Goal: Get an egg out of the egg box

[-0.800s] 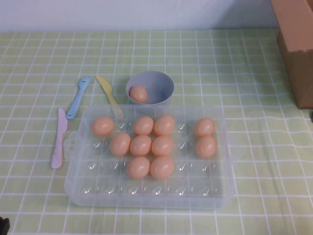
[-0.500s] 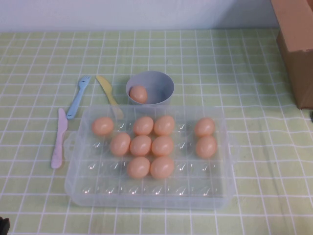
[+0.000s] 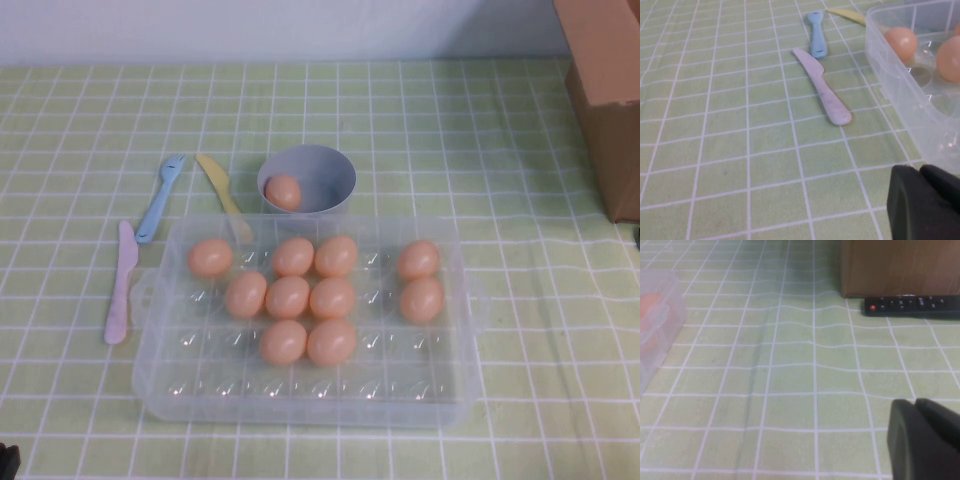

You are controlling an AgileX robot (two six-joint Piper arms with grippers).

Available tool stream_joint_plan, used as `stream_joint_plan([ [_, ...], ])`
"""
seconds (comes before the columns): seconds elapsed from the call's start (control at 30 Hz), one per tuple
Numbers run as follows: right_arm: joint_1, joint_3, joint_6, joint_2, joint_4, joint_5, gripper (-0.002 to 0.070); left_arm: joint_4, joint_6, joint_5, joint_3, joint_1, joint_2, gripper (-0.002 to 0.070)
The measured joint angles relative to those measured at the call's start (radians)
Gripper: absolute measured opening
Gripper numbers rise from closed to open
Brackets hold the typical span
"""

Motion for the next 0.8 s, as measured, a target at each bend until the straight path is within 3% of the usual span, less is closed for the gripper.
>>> stream_joint_plan([
  [0.5, 0.000, 0.000, 0.000, 0.000, 0.015, -0.010, -0.0017, 0.000, 0.000, 0.000, 0.000, 0.000, 0.000, 0.0000],
  [0.8, 0.000, 0.000, 0.000, 0.000, 0.270, -0.119, -0.0017, 0.000, 0.000, 0.000, 0.000, 0.000, 0.000, 0.0000],
])
